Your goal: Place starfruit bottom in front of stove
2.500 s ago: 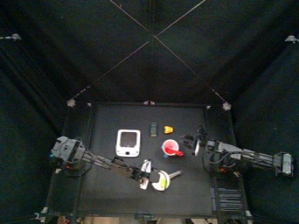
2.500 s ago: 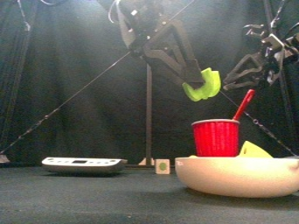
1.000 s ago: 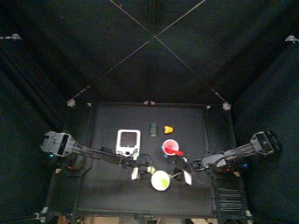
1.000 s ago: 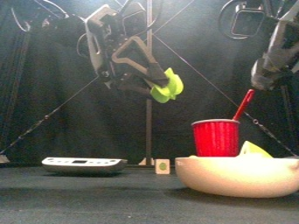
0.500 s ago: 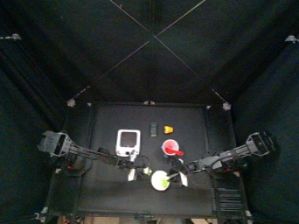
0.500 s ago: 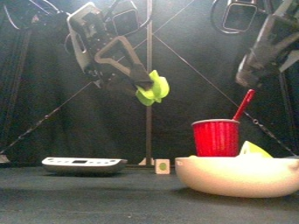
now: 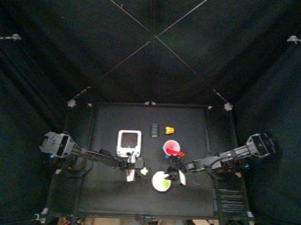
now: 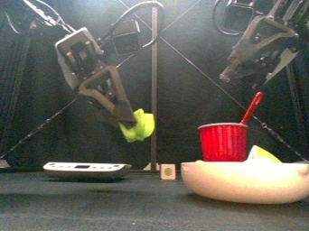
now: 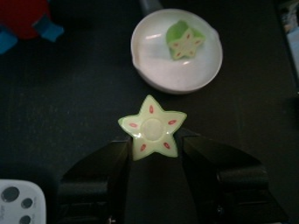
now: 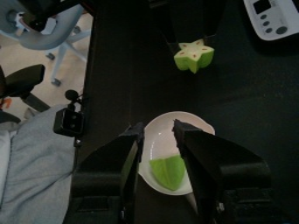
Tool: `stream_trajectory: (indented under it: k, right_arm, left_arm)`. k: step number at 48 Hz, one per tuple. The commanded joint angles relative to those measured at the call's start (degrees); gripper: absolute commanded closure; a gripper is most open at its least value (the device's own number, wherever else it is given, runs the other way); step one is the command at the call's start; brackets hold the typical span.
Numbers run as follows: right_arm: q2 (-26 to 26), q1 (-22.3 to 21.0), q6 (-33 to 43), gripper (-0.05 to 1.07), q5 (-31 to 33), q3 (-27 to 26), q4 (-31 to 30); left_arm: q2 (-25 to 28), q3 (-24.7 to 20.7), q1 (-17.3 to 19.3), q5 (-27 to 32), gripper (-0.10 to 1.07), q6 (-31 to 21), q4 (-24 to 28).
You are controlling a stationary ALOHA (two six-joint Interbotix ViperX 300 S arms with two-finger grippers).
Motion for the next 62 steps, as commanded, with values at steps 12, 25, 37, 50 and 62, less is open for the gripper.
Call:
stream_trajectory:
  k: [12,25,37,50,62]
  right_arm:
    - [-0.4,-0.4,0.1,0.29,0.2,-1.8,0.1]
    - [1.0,-0.4,-0.1,0.29,-0.1,-2.2,-0.7]
    - [1.1,0.1,-0.1,0.29,0.3,-2.4,-0.7]
    - [-1.6,2.3,0.1,0.29,4.0,-0.1,-0.1]
    - [-3.1,3.2,0.0,0.29,5.9,0.9,-0.5]
  left_arm:
    - [-1.8,-8.4,-1.0,27.8,0.20,1.0,-4.1]
    - [3.8,-19.5,-1.0,46.8,0.20,4.7,-12.3]
    - [14.9,-30.2,-1.1,61.5,0.20,9.0,-18.7]
    - [17.8,-35.5,-0.7,67.5,0.20,10.2,-19.2]
    - [18.5,-35.8,-0.7,68.1,0.15,10.2,-20.0]
